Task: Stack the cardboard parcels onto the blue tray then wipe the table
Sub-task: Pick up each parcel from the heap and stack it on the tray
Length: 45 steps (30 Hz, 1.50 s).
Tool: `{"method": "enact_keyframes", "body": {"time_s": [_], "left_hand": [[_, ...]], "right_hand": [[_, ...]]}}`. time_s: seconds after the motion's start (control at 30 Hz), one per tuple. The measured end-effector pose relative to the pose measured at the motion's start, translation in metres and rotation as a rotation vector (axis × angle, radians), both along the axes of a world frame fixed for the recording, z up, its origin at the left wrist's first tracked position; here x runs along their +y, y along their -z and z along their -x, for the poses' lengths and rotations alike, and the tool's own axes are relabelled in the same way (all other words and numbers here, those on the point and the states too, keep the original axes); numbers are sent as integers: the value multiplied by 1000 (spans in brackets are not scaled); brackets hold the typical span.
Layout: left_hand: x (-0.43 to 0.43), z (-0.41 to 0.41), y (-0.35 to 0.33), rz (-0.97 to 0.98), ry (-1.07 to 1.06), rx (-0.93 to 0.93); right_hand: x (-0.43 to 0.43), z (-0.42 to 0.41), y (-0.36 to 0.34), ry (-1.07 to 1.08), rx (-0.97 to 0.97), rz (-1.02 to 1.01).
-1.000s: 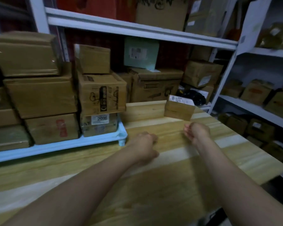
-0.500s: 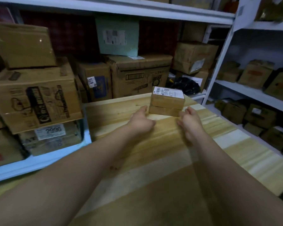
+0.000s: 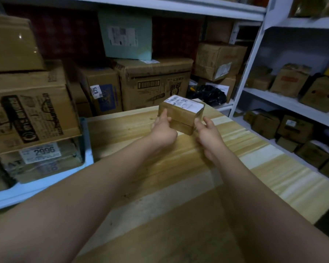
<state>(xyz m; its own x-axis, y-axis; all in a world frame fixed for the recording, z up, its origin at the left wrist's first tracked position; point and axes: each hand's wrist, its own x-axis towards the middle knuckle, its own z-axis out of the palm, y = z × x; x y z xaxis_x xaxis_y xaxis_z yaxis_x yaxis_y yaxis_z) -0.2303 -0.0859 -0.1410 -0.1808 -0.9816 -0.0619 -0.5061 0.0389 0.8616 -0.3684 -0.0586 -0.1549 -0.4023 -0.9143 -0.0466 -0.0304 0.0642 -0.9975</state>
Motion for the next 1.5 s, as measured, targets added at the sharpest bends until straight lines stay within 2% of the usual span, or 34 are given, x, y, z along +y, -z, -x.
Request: {"method": "enact_keyframes", "body": {"time_s": [0.1, 0.13, 0.23, 0.3, 0.47, 0.7, 0.83, 0.93, 1.0, 1.07, 1.17, 1.27, 1.4, 1.5], "left_hand": [[6, -11, -9, 26, -53, -62], [8, -15, -11, 19, -65, -135], [17, -30, -5, -81, 85, -678], [22, -31, 0, -105, 224, -915], [11, -29, 1, -64, 279, -994], [-2, -31, 17, -80, 257, -991], [-1, -32, 19, -88, 246, -999], [3, -35, 22, -74, 227, -969], [10, -41, 24, -62, 185, -884], [19, -47, 28, 0, 147, -819], [38, -53, 29, 85, 61, -735], [61, -56, 23, 126, -68, -510], [97, -70, -3, 148, -144, -155], [126, -93, -26, 171, -164, 30]], "right_hand": [[5, -3, -3, 9, 44, 11], [4, -1, -2, 13, 71, 6], [3, 2, 2, -41, 123, -56], [1, 7, 6, -38, 112, -80], [-28, 13, 9, 67, 190, -56], [-58, 22, -1, -58, 299, -92], [-51, 14, -3, 5, 325, -82], [-37, 6, -4, 19, 345, -85], [-21, 0, -4, 30, 339, -87], [0, -4, -7, 20, 262, -76], [30, -2, -15, -1, -31, -80], [59, 2, -21, -39, -371, -26], [99, -17, -25, -126, -683, 14], [123, -44, -24, -173, -792, -4]]}}
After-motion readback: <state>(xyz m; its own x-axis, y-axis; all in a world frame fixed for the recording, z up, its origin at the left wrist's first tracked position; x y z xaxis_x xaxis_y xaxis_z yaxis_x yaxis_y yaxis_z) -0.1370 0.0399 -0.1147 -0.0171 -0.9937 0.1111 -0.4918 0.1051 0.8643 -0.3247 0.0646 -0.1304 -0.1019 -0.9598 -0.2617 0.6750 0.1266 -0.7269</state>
